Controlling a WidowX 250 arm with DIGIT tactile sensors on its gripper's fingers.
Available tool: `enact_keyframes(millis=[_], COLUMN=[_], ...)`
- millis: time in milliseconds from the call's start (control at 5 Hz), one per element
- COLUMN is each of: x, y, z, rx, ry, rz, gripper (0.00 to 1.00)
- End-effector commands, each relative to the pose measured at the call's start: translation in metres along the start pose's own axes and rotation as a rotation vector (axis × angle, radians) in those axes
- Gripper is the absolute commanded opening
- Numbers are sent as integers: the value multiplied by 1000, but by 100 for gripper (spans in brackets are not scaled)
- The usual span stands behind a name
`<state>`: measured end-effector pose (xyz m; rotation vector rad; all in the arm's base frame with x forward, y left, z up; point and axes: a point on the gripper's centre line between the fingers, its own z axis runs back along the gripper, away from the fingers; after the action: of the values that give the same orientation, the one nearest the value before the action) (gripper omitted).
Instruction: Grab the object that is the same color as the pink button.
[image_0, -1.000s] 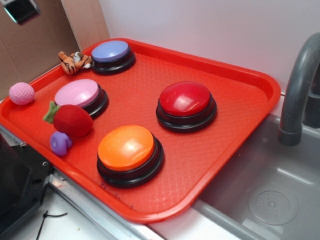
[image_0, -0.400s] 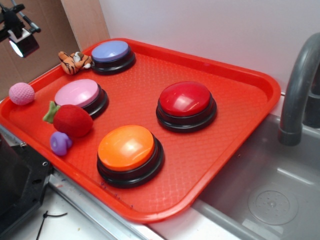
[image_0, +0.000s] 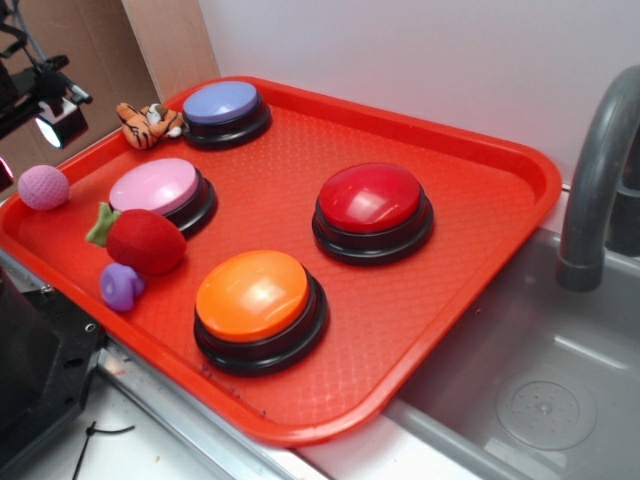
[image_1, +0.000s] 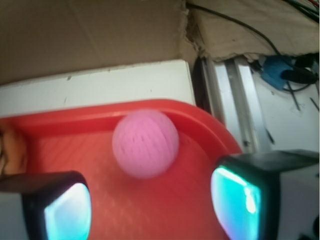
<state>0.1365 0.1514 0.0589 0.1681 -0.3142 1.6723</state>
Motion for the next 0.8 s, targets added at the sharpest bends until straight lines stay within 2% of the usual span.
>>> enact_keyframes(millis=[0,200,400,600], x=[13,13,13,13], y=[1,-1,-1,-1], z=[-21,-30,-32,-30], rx=[83,100,101,83], ry=[-60,-63,-88,-93], rz=[17,10,-1,-13], gripper=[100,100,16,0])
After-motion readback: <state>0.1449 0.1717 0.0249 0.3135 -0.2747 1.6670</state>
